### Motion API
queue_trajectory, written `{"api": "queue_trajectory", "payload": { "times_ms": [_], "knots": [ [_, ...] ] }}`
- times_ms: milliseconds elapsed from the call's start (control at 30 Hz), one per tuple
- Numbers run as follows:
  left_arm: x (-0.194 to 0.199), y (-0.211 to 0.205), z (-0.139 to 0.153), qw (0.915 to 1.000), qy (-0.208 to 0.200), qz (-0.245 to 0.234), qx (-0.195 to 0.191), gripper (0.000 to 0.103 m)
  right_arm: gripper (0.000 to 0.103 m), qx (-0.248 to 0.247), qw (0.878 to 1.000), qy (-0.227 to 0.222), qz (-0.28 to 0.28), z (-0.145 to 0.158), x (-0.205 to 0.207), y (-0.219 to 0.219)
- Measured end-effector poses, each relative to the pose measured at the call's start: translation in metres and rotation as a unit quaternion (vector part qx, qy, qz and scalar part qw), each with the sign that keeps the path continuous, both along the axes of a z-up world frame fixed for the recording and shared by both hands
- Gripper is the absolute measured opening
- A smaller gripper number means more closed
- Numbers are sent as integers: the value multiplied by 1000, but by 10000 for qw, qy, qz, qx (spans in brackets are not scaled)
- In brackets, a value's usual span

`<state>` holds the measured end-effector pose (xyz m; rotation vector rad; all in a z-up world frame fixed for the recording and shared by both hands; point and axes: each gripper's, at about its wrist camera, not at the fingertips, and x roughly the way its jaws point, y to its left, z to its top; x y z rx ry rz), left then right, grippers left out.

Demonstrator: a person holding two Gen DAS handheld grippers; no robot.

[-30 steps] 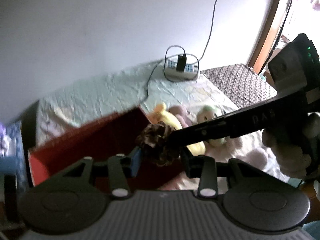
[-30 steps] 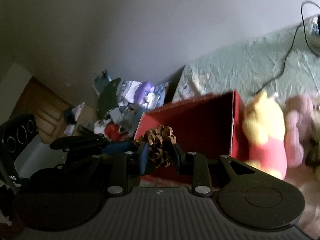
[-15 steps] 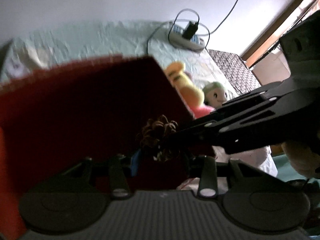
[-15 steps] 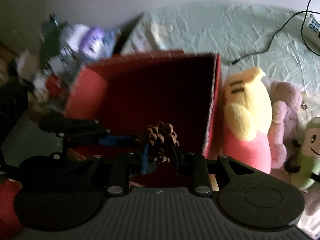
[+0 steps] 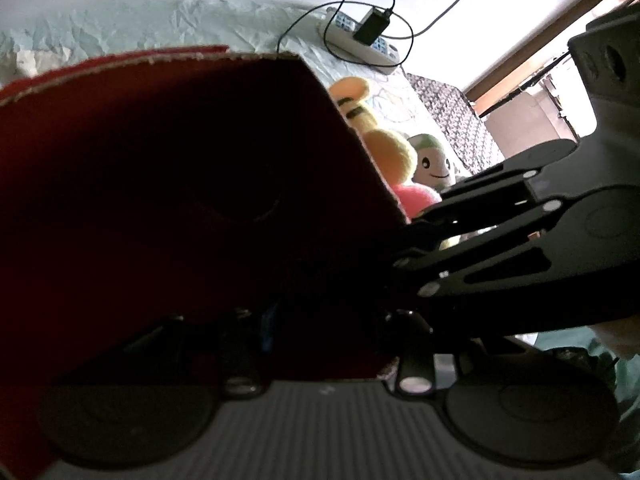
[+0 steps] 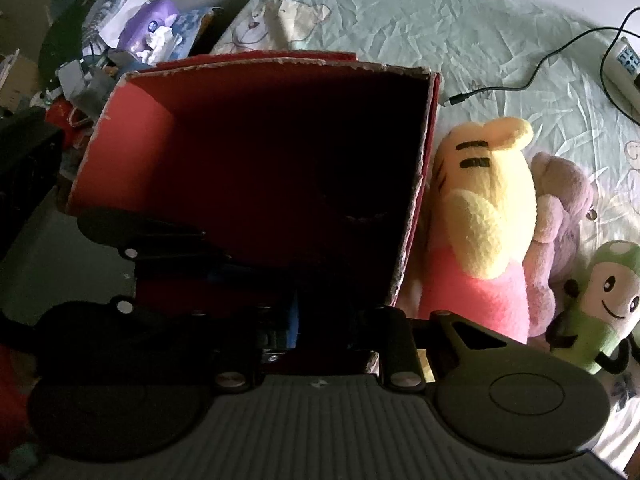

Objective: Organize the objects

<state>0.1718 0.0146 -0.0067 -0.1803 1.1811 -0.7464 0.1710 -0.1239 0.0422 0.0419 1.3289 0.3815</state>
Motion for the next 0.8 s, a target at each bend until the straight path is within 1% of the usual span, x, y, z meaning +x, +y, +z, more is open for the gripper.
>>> {"api": "queue_trajectory", "payload": {
  "times_ms": [167,300,600,667,700,800],
  "knots": [
    [2,0,-8,9999,74,32,125,40,22,78,9999,-61,-18,-1,-1,-1],
    [2,2,-7,9993,73,156,321,40,23,182,9996,-182,-76,-1,-2,-3],
    [-6,9,3,9942,-272,489,916,41,24,389,9983,-320,-295,-2,-5,-7],
    [-8,12,9,9913,-414,583,1107,41,25,413,9980,-335,-343,-2,-5,-6],
    [-10,15,11,9896,-492,629,1196,41,28,426,9978,-350,-357,-2,-5,-6],
    [-16,31,17,9844,-702,811,1395,42,29,566,9968,-398,-409,-1,-3,-2]
  ]
}}
